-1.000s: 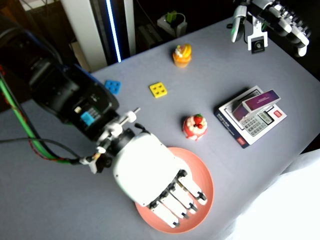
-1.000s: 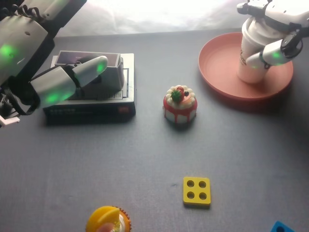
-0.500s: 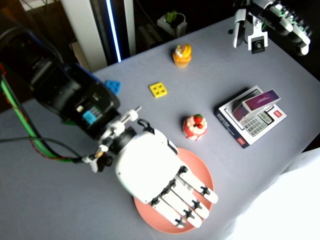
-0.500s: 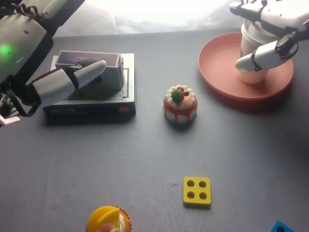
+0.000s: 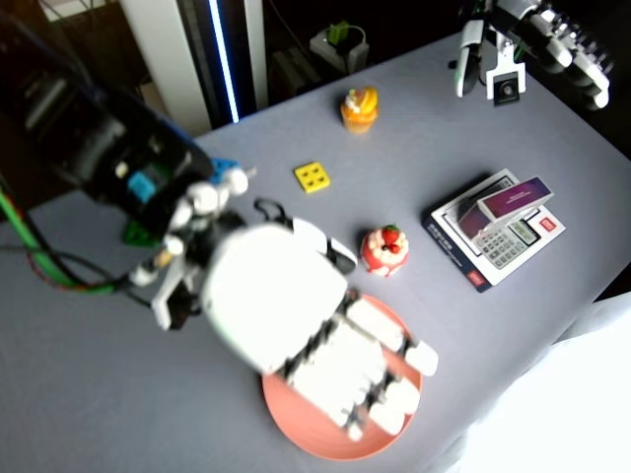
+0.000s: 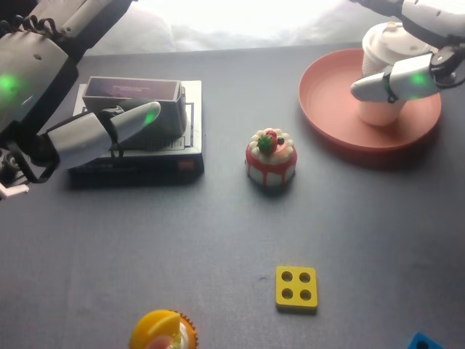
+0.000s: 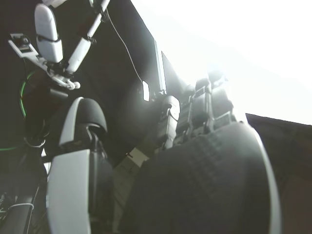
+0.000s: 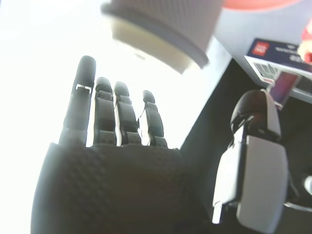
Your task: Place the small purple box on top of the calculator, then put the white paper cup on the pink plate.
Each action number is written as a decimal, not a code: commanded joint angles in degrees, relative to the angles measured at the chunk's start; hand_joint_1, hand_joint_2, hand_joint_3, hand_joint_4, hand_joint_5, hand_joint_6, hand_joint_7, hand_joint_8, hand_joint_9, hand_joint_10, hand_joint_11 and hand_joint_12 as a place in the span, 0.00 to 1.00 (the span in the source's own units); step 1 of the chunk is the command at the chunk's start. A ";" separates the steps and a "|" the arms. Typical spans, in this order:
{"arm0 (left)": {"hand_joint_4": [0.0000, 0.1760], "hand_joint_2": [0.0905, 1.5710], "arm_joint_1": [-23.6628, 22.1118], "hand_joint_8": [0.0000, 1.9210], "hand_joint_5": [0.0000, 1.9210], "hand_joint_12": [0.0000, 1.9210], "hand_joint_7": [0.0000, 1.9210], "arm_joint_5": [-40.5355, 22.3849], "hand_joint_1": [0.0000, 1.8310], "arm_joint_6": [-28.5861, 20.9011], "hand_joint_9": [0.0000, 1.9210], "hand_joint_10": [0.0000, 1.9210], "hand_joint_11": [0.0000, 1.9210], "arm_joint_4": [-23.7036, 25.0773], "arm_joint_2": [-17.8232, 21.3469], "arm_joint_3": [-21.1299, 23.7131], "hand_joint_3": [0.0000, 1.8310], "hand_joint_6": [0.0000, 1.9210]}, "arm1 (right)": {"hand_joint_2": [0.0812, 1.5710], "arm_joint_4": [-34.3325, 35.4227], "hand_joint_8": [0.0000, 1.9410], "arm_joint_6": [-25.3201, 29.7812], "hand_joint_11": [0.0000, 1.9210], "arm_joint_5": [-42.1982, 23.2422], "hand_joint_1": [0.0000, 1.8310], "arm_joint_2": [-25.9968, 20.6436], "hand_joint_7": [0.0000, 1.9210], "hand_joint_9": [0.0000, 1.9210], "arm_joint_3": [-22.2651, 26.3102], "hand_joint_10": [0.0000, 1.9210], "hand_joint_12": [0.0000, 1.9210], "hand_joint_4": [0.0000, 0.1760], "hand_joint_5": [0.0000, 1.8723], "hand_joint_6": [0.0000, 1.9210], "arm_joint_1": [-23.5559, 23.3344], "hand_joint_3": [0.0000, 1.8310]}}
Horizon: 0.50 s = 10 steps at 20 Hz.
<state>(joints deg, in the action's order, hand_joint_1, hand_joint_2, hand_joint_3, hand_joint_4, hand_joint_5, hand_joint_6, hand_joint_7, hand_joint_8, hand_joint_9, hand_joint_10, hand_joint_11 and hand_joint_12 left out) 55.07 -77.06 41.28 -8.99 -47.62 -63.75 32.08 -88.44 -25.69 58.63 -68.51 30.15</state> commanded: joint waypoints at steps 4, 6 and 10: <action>0.50 0.75 0.40 0.00 0.03 0.20 0.00 -8.17 0.37 -0.13 0.00 0.00 0.00 -0.66 0.46 0.45 0.00 0.00 | 0.68 -9.75 0.00 4.68 0.00 -18.89 0.34 -7.37 0.00 0.00 8.14 0.00 0.00 0.51 0.00 0.00 0.49 0.03; 0.62 0.75 0.93 0.00 0.02 0.17 0.00 -8.75 0.37 -0.14 0.00 0.00 0.00 -0.96 0.51 0.65 0.00 0.00 | 0.71 -13.29 0.00 6.06 0.00 -24.52 0.37 -10.31 0.00 0.00 12.26 0.00 0.00 0.51 0.00 0.00 2.68 0.03; 0.56 0.79 2.61 0.00 0.01 0.21 0.00 -11.28 0.36 -0.15 0.00 0.00 0.00 -2.17 0.51 1.24 0.00 0.00 | 0.68 -17.80 0.00 10.31 0.00 -36.74 0.32 -14.90 0.00 0.00 18.18 0.00 0.00 0.56 0.00 0.00 9.04 0.02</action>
<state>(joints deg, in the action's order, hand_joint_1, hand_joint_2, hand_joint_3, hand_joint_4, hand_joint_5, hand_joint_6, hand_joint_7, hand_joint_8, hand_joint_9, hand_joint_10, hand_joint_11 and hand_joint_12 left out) 58.41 -80.71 41.25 -10.94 -47.33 -62.65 13.82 -77.41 -54.35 43.66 -49.65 40.99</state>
